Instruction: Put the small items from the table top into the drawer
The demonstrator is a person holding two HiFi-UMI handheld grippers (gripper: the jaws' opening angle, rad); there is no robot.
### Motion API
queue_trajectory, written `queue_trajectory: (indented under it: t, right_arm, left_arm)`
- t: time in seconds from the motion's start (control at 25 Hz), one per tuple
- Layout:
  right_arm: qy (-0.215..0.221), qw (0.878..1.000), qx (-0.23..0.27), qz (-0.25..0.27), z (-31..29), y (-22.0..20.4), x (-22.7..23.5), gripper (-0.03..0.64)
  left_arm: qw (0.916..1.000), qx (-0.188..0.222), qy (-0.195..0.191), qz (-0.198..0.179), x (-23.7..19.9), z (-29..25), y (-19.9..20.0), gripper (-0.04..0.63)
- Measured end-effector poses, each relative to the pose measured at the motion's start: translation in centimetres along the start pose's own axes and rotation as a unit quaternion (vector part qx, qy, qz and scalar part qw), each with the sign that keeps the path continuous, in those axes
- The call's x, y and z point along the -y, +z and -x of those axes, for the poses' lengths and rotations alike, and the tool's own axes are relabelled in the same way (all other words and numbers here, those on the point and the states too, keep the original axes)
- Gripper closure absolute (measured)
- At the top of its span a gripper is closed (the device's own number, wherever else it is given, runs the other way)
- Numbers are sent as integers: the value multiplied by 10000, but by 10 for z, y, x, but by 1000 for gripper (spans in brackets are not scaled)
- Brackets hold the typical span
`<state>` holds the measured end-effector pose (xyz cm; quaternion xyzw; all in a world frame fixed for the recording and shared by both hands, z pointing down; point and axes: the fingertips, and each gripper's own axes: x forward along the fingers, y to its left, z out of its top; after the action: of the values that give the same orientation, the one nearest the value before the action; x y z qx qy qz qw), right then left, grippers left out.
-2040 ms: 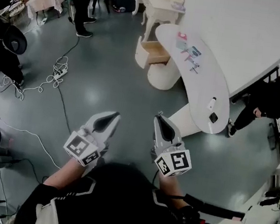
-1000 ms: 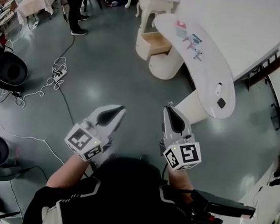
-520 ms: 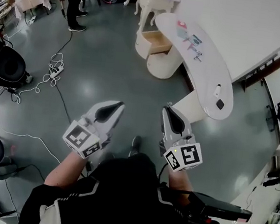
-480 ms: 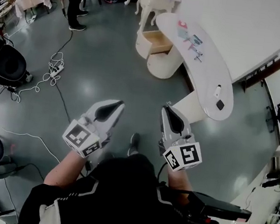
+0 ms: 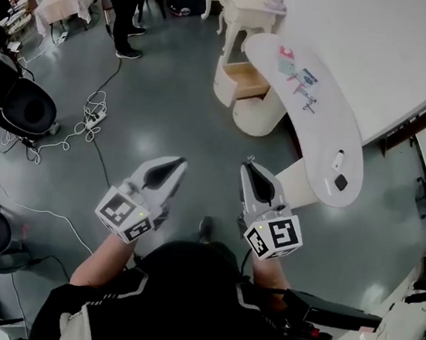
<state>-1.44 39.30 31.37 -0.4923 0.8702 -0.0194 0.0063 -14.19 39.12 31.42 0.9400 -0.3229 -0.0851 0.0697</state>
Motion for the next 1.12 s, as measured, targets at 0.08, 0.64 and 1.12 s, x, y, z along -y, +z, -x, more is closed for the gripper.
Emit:
queue_trajectory:
  t: [0.08,0.64,1.12]
  right_arm:
    - [5,10000,67,-2,-8,5,16,592]
    - [262,9989,380,-97,-51,17,109,592]
    - [457,9982,359,-150,-79,10,167,592]
  left_arm:
    - [10000,-9,45,11,-7,-15,0,595]
    - [9991,-255,324,-90,-41,-119,1,595]
    - [9972,-342,645,-183,-63,-169,-10,595]
